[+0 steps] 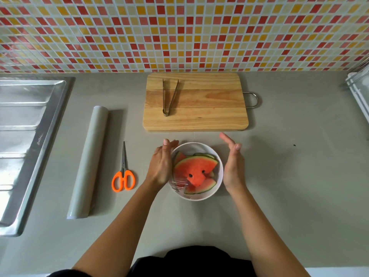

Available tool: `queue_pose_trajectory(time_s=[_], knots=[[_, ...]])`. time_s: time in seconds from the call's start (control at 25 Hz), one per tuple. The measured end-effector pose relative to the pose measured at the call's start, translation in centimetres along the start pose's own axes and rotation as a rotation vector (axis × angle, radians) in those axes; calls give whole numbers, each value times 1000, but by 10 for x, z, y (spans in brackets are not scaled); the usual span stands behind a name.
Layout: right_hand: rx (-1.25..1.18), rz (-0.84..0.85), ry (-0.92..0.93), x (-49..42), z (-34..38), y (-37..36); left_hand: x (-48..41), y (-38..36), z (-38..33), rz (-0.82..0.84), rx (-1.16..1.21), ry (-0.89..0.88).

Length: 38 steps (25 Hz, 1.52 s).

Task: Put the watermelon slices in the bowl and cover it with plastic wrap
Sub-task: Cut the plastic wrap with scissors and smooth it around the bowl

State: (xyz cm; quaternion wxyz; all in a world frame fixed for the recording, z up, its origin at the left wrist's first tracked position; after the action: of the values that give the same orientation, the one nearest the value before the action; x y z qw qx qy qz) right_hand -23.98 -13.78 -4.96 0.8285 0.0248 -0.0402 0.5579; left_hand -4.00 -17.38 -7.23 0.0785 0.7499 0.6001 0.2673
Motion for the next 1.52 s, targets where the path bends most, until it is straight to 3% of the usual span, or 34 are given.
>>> queue_pose_trajectory(time_s=[0.08, 0.16, 0.48, 0.56, 0.76, 0.84, 0.96, 1.0, 1.24, 1.4, 1.52], knots=[[-68, 156, 87, 5, 5, -8, 5, -4, 1, 12, 158, -41], [-89, 212, 37, 11, -3, -18, 8, -10, 2, 29, 297, -53], [4, 54, -131, 11, -23, -17, 7, -11, 0, -29, 258, 32], [151, 45, -171, 12, -22, -16, 7, -12, -1, -13, 195, 43], [865, -8, -116, 6, -3, -1, 11, 3, 9, -72, 35, 100], [723, -36, -25, 8, 4, 8, 13, 13, 12, -120, 104, 69], [8, 51, -98, 23, -6, -1, 16, 0, 9, 7, 355, 8], [-102, 69, -149, 28, -13, -9, 17, -8, 6, 56, 434, -1], [-305, -158, -325, 33, -36, -16, 19, -23, 5, 56, 535, 99], [-337, -191, -479, 31, -39, -16, 16, -20, -3, 44, 406, 148], [-397, -185, -466, 35, -31, -17, 15, -18, -15, 71, 393, 133]])
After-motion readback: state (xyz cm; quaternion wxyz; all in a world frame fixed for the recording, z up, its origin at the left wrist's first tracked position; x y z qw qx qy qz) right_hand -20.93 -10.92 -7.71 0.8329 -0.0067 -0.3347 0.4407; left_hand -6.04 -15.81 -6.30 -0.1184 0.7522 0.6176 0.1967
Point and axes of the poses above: each hand's wrist, its own x-axis away from the middle knuckle, its own y-axis out of the back of the hand, z = x × y, the point moved 7 cm from there along -x, towards the middle knuckle, and after that the axes turned 12 degrees about -x, right-handed, at the moved point
